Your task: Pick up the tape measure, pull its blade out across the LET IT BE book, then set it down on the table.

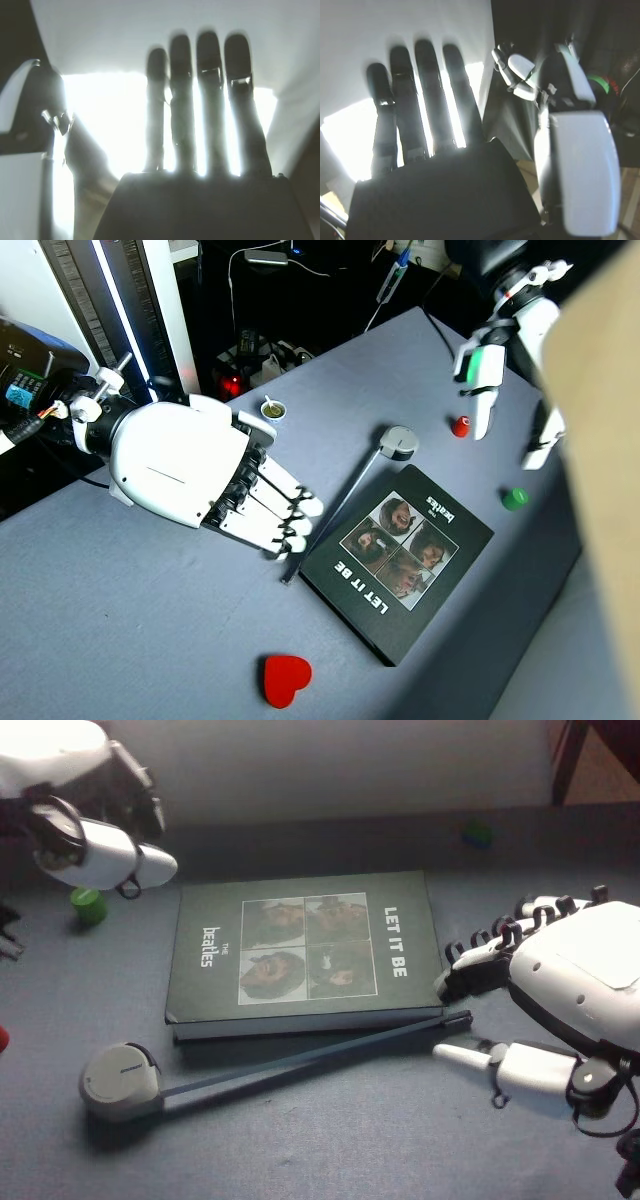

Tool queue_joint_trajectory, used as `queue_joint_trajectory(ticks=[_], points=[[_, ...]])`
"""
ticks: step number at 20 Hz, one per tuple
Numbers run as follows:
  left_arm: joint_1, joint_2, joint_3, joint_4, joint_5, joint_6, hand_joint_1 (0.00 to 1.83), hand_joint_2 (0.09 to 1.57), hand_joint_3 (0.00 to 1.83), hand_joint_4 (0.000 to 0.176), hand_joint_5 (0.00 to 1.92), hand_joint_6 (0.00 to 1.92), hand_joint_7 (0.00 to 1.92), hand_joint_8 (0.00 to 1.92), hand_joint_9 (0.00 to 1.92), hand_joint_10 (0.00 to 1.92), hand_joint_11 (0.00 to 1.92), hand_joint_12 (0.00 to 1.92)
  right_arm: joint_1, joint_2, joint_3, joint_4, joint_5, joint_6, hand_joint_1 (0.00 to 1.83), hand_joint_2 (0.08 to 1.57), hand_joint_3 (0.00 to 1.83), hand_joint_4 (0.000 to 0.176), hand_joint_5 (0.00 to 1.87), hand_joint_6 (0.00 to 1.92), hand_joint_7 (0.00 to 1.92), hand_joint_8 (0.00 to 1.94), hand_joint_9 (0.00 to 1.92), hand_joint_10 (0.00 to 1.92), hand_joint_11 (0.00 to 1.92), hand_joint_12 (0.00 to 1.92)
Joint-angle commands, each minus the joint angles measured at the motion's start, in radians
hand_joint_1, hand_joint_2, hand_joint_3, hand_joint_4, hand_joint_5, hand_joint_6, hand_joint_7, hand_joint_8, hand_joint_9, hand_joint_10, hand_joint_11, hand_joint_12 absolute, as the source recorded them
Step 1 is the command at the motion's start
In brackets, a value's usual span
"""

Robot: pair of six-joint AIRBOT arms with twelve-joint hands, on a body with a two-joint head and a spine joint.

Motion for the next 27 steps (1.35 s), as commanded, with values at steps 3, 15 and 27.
queue_joint_trajectory(ticks=[3, 15, 27], points=[[-0.029, -0.014, -0.13, -0.116, -0.248, 0.142, 1.01, 1.08, 0.0, 0.0, 0.84, 1.91, 0.86, 1.91, 0.97, 1.92, 1.03, 1.92, -0.001, -0.012, -0.005, -0.057, 0.112, -0.004, 0.95, 1.15, 0.0, 0.0, 1.13, 1.92, 1.25, 1.94, 1.51, 1.92, 1.75, 1.92], [0.13, -0.12, -0.326, -0.029, -0.621, -0.246, 0.79, 1.26, 0.01, 0.0, 1.29, 1.92, 1.39, 1.92, 1.46, 1.92, 1.56, 1.92, 0.063, -0.177, 0.046, 0.077, 0.276, -0.195, 0.96, 1.34, 0.01, 0.176, 1.33, 1.92, 1.49, 1.94, 1.67, 1.92, 1.87, 1.92], [0.136, -0.126, -0.347, -0.018, -0.658, -0.325, 0.79, 1.25, 0.0, 0.0, 1.26, 1.92, 1.34, 1.92, 1.41, 1.92, 1.51, 1.92, 0.115, -0.269, 0.046, 0.169, 0.318, -0.303, 0.9, 1.32, 0.0, 0.176, 1.3, 1.92, 1.47, 1.94, 1.69, 1.92, 1.92, 1.92]])
